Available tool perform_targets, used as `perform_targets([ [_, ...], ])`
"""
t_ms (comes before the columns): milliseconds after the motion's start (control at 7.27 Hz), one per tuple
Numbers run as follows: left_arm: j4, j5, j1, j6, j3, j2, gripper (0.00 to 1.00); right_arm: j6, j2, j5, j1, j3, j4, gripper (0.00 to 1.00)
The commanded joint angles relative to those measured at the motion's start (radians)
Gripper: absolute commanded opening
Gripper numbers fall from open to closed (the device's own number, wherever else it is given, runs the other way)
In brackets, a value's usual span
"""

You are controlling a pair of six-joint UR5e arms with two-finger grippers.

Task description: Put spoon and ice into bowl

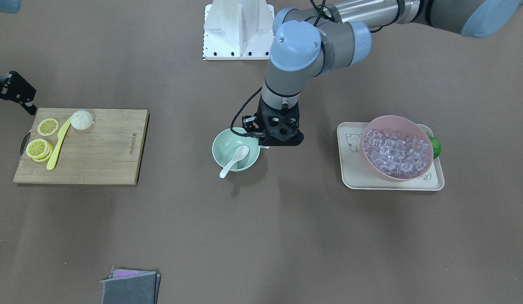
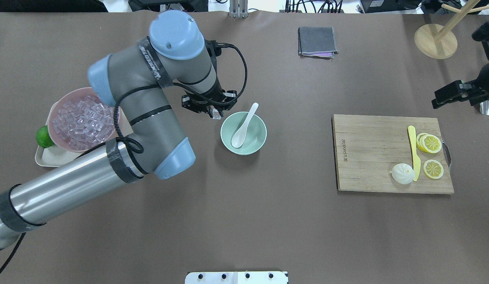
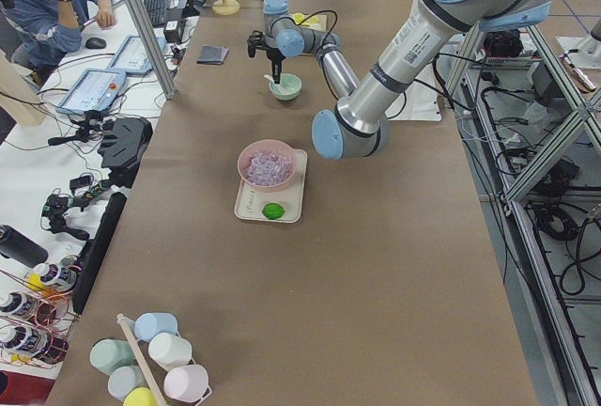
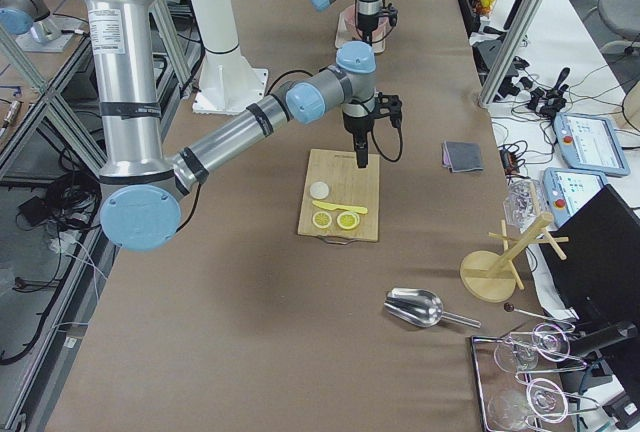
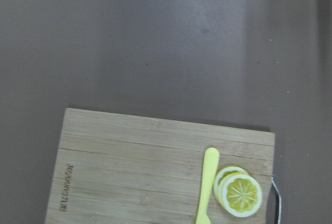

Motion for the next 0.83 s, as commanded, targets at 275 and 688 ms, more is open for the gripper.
perform_targets([
  [275,-0.102,0.028,0.043,-0.023,0.011,0.026,0.99,-0.092,-0.076,0.038,0.050,-0.006,0.011,1.00],
  [688,-0.054,-0.136,-0.118,0.134,-0.125,0.211,0.99,-0.171,-0.078,0.056,0.096,-0.032,0.008,1.00],
])
